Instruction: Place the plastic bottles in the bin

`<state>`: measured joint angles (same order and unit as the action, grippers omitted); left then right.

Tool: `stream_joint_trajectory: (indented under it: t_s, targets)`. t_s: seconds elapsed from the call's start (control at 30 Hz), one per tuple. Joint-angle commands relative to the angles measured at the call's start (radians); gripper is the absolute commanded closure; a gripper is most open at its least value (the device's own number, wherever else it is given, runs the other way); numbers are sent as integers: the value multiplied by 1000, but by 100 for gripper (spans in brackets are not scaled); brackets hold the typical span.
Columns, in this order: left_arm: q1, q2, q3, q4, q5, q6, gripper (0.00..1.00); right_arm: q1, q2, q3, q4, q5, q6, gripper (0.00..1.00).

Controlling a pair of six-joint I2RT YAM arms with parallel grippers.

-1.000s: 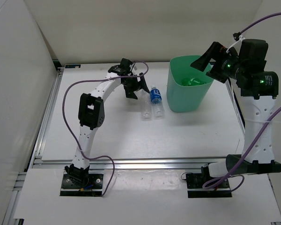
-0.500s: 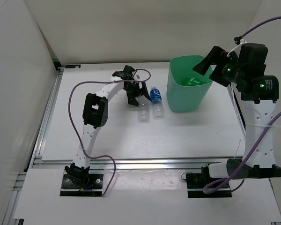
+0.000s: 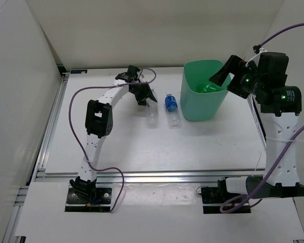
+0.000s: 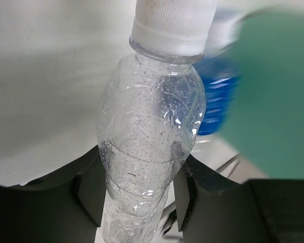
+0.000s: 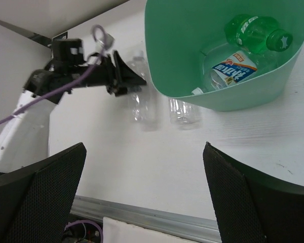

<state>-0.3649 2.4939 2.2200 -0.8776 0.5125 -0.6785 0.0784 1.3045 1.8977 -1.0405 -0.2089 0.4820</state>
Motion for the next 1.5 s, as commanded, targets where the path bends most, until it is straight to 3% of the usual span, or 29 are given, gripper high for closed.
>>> stream_joint_trajectory:
  t_s: [0.0,0.07,0.13,0.17,0.2,0.27,0.37,0.43,0.5,0.57,0.77,0.93,1.0,1.13,1.37,1.47]
  targets:
    - [60,-208,133,199,-14,-140,58,-3,-39,-20,22,20,-23,0]
    - [60,-190,310,320,27,-197,57,-3,-39,-20,22,29,-23,0]
    - [51,-165,383,424,27,-292,57,-3,-39,-20,22,38,-23,0]
    - [34,-165,383,510,62,-324,56,-3,-39,-20,22,39,-23,0]
    - [24,-174,330,707,63,-367,56,-3,-39,-20,22,39,-23,0]
    - [-2,-175,279,878,41,-519,54,-3,-39,-20,22,39,-23,0]
    - [-41,-104,358,977,-35,-599,54,-3,-39,-11,22,60,-23,0]
    - [-60,-104,350,1015,-45,-570,54,-3,-68,-11,22,84,-42,0]
    - [-112,-127,340,991,-92,-471,50,-3,-108,-11,31,115,-57,0]
    - [-144,-150,316,964,-126,-387,53,-3,-138,-22,31,179,-78,0]
    - [-190,-105,333,950,-206,-339,56,-3,-281,-141,71,264,-88,0]
    - [-216,-105,274,950,-163,-305,48,-3,-333,-189,71,293,-79,0]
    - [-242,-105,254,950,-152,-282,43,-3,-333,-198,71,284,-69,0]
    - [-275,-105,254,864,-118,-135,0,-3,-323,-187,82,275,-89,0]
    - [-260,-271,152,764,-135,98,0,-3,-283,-187,111,243,-118,0]
    - [-227,-415,-12,755,-210,160,0,-3,-274,-210,146,233,-118,0]
